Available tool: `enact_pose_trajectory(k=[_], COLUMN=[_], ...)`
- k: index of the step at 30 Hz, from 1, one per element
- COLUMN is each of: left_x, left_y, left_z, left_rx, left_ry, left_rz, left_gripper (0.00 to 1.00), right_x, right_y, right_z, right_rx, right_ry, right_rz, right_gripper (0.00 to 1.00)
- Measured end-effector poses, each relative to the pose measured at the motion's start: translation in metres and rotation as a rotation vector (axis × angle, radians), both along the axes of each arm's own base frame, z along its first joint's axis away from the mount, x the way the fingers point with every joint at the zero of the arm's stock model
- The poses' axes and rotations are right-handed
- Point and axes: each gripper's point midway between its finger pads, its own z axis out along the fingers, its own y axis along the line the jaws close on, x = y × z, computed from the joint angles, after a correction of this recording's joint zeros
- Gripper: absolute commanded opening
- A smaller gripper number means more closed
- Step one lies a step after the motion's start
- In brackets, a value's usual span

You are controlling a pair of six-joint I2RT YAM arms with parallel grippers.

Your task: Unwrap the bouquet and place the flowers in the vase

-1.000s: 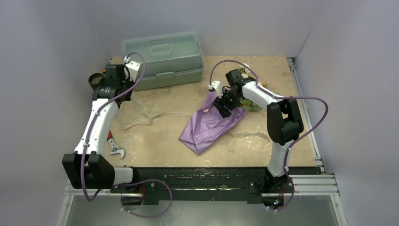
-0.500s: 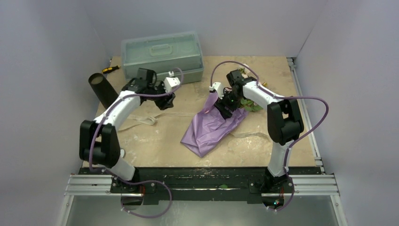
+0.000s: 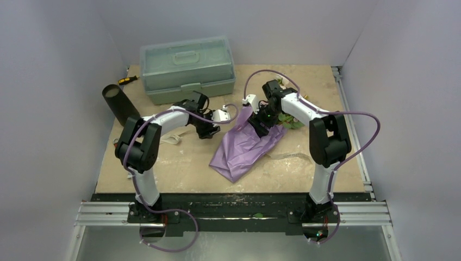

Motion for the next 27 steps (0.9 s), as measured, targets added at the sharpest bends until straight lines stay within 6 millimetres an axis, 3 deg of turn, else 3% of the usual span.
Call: enact_pose_trajectory(k=[4,9,13,17,20,24,27], left_x=[0.004,0.012,0.012,0.011,0.011,0.027,0.049], left_y=[0.005,0.014,0.021,0.029,0.048,0.080,0.103], left_z=[-0.011,-0.012,-0.013,-0.012,-0.010,0.015,0.059], left_rx=[0.051,0.111,0.143,0.149,0.149,0.115,0.060], left_ry=[-0.016,-0.059,-0.064,-0.045,-0.005,-0.004,-0.089], left_rz=[-0.006,-0.004,-0.009,0.017,0.099,0.249,0.360], left_gripper=[0.37,0.12,0.00,0.00,0.00,0.00,0.00], right_x=[0.000,0.000,0.000,0.001,0.000,0.001,0.001], right_y=[0.000,-0.002,-0.002,-0.002,-0.002,-0.002,-0.002], right_z=[0.000,0.000,0.000,-0.003,-0.004,-0.004,-0.004], right_rx=[0.000,-0.001,-0.001,-0.003,-0.004,-0.004,-0.004], right_ry=[0.001,0.002,0.003,0.008,0.010,0.009,0.009], right_rz=[0.000,-0.004,-0.005,-0.005,-0.005,-0.005,-0.005], right_gripper=[0.72,0.72,0.71,0.71,0.71,0.71,0.71])
